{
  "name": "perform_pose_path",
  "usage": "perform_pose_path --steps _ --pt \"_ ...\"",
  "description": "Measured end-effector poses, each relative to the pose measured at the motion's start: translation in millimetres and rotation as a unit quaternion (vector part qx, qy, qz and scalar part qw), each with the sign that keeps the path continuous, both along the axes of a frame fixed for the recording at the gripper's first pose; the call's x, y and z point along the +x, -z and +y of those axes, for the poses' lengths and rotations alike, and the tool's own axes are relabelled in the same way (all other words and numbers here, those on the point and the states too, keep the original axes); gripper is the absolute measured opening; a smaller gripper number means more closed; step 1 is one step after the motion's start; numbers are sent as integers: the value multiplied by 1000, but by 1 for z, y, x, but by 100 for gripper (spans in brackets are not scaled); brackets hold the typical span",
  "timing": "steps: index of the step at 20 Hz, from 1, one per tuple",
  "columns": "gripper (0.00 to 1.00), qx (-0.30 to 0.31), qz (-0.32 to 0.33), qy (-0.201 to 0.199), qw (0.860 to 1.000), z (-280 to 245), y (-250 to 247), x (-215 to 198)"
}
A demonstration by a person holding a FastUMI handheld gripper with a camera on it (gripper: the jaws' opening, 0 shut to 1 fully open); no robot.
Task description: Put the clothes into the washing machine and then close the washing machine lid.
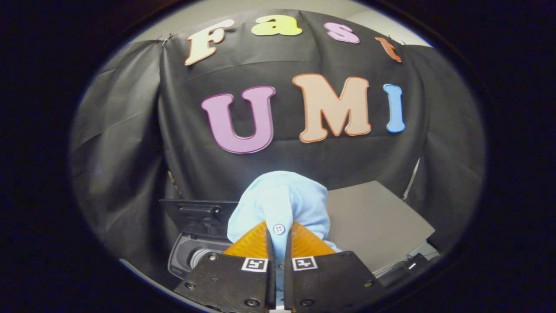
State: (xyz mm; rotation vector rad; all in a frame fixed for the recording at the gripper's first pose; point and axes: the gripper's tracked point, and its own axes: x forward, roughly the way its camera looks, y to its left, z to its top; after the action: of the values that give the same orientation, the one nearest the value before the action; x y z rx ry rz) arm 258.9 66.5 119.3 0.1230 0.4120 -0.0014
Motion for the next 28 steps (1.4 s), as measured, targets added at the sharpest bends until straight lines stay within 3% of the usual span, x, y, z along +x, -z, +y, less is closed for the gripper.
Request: perform_pose_path --steps 8,14,19,28 --pt "7 29 0 -36 999 101 11 8" --pt "7 2 -11 -48 999 143 45 22" --pt "7 -35 -10 -64 997 164 90 36" --pt "7 1 40 -56 998 186 217 64"
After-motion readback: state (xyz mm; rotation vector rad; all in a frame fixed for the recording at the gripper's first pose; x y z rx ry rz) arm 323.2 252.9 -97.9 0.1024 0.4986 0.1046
